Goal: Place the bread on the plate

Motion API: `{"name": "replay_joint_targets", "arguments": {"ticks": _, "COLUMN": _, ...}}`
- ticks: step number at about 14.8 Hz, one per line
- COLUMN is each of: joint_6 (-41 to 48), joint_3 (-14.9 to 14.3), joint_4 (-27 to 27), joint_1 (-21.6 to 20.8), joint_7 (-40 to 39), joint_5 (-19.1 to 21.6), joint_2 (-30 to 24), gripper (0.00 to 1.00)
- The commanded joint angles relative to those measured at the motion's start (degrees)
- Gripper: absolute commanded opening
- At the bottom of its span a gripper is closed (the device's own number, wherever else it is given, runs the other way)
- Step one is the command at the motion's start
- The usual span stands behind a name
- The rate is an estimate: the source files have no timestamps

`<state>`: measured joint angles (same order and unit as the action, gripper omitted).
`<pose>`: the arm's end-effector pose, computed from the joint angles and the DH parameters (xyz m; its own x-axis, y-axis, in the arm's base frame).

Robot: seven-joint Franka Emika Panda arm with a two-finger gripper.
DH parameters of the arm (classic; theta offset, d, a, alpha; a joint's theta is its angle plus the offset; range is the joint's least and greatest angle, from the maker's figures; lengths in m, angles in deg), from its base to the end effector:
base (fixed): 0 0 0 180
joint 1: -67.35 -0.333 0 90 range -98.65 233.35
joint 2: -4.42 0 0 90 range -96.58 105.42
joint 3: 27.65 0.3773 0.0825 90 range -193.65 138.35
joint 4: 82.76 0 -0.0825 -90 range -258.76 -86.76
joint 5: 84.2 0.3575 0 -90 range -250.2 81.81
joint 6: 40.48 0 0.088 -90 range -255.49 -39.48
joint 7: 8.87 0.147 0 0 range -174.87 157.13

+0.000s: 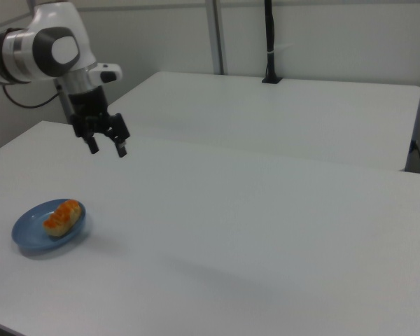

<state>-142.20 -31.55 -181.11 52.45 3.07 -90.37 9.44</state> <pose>0.5579 0.0961 0.5507 1.0000 0.0068 -0.0064 0.0075 -0.9934 0.1143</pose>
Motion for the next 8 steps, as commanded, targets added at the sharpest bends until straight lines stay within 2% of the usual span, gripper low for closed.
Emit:
{"name": "replay_joint_targets", "arguments": {"ticks": 1, "joint_6": 4.23, "joint_3": 0.03, "joint_4": -0.35, "joint_1": 4.43, "joint_7": -5.85, "joint_5": -0.69, "joint_2": -5.27, "gripper": 1.00}}
{"name": "replay_joint_targets", "arguments": {"ticks": 3, "joint_6": 7.31, "joint_3": -0.06, "joint_4": 0.44, "joint_1": 6.80, "joint_7": -8.94, "joint_5": 0.19, "joint_2": -7.12, "gripper": 1.00}}
{"name": "replay_joint_targets", "arguments": {"ticks": 8, "joint_6": 7.59, "joint_3": -0.32, "joint_4": 0.44, "joint_1": 7.07, "joint_7": -8.77, "joint_5": 1.51, "joint_2": -8.01, "gripper": 1.00}}
